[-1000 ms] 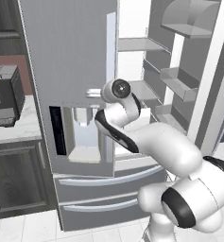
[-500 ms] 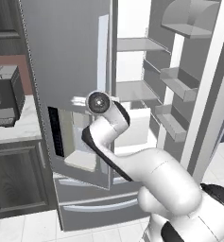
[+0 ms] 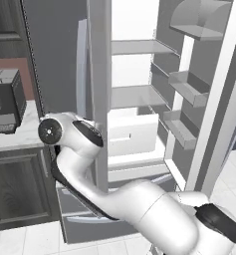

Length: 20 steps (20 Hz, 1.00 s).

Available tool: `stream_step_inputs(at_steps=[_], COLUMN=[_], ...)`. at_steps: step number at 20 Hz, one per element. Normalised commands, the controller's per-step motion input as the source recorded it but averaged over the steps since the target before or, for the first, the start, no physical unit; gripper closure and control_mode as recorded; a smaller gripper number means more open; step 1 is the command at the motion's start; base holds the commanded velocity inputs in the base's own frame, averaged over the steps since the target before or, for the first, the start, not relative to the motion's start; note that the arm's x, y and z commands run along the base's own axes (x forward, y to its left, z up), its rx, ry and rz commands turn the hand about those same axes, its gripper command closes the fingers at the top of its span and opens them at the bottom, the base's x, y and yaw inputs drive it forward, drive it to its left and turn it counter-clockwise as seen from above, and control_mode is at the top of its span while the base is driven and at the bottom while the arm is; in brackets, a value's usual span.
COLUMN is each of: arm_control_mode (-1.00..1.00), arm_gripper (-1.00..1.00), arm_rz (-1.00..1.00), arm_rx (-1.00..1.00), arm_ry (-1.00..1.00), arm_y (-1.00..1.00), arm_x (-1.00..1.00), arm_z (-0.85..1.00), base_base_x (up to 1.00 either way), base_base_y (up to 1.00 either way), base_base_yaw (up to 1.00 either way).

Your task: Take the lemon wedge from the fridge and place it on the plate with fish on the dining counter.

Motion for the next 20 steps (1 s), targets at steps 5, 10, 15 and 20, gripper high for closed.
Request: stream_step_inputs(at_steps=[5,10,15,20], arm_control_mode=[-1.00,-1.00,-1.00,-1.00], arm_gripper=[-1.00,-1.00,-1.00,-1.00], arm_rz=[-0.02,-0.03,-0.04,0.07], arm_rx=[0.01,0.12,0.36,0.38], arm_ry=[0.00,-0.15,-0.07,-0.01], arm_y=[0.88,-0.01,-0.77,-1.00], arm_x=[-1.00,-1.00,-1.00,-0.58], arm_z=[0.00,0.00,0.08,0.23], base_base_x=[0.00,0.00,0.00,0.00], base_base_y=[0.00,0.00,0.00,0.00], base_base_yaw=[0.00,0.00,0.00,0.00])
